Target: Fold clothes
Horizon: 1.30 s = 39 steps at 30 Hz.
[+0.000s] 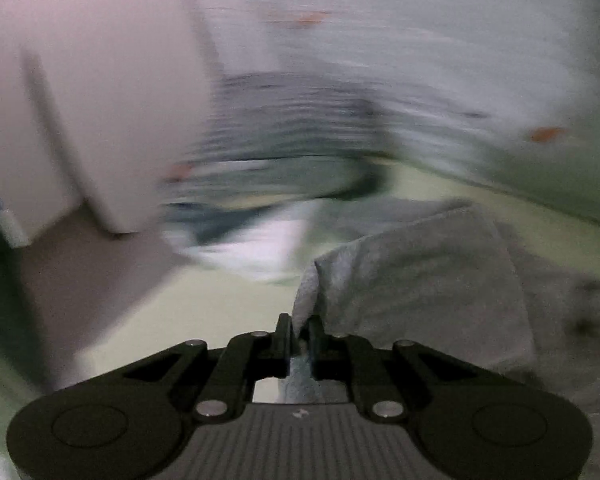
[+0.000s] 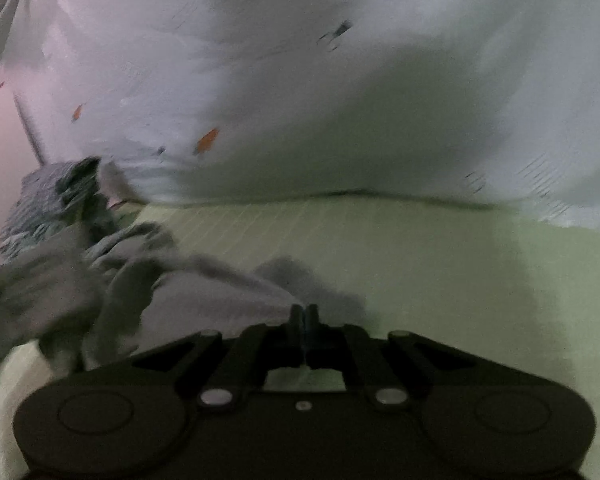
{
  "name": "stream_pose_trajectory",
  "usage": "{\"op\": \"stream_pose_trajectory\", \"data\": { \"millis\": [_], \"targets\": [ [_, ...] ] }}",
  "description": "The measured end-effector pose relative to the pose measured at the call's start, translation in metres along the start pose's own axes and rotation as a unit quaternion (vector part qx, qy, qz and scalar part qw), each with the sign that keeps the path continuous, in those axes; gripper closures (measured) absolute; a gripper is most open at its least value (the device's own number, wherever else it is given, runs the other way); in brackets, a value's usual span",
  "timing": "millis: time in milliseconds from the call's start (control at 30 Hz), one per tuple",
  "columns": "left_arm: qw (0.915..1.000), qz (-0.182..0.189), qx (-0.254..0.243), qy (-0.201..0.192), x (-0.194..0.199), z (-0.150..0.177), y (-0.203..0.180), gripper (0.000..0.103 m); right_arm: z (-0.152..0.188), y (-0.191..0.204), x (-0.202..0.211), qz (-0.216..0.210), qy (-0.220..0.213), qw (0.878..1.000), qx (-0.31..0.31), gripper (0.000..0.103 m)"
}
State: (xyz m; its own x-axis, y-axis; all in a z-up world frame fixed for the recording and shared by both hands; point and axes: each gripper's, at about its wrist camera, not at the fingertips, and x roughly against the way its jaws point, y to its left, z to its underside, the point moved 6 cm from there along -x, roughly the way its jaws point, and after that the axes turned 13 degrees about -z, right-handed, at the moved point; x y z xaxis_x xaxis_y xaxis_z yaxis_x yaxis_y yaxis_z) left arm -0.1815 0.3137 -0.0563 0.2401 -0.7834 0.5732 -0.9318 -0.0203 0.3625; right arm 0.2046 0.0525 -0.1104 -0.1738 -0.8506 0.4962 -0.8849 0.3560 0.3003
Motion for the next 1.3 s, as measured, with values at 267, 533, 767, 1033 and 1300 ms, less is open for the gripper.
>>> {"op": "stream_pose_trajectory", "data": {
  "millis": [267, 533, 767, 1033, 1300],
  "targets": [
    [0.9949, -0.087, 0.046, 0.021, -0.016, 0.019, 0.077, 0.094, -0.050, -0.042, 0.027, 0.138, -0.025, 0.980, 0.141, 0.103],
    [0.9932, -0.095, 0.046, -0.050, -0.017, -0.019, 0.077, 0.094, -0.128, -0.118, 0.083, 0.289, -0.076, 0.934, 0.195, 0.103],
    [0.9918, -0.075, 0.090, -0.052, -0.037, -0.058, 0.062, 0.092, -0.155, -0.158, 0.127, 0.368, -0.114, 0.911, 0.148, 0.102],
    [0.9910, 0.087, 0.089, 0.049, -0.012, 0.012, -0.019, 0.045, -0.027, -0.194, 0.114, 0.287, -0.030, 0.955, -0.064, 0.061],
    [0.9495, 0.285, -0.082, 0.102, 0.067, 0.102, -0.144, 0.018, 0.088, -0.156, 0.095, 0.182, 0.013, 0.969, -0.166, 0.000]
  ]
}}
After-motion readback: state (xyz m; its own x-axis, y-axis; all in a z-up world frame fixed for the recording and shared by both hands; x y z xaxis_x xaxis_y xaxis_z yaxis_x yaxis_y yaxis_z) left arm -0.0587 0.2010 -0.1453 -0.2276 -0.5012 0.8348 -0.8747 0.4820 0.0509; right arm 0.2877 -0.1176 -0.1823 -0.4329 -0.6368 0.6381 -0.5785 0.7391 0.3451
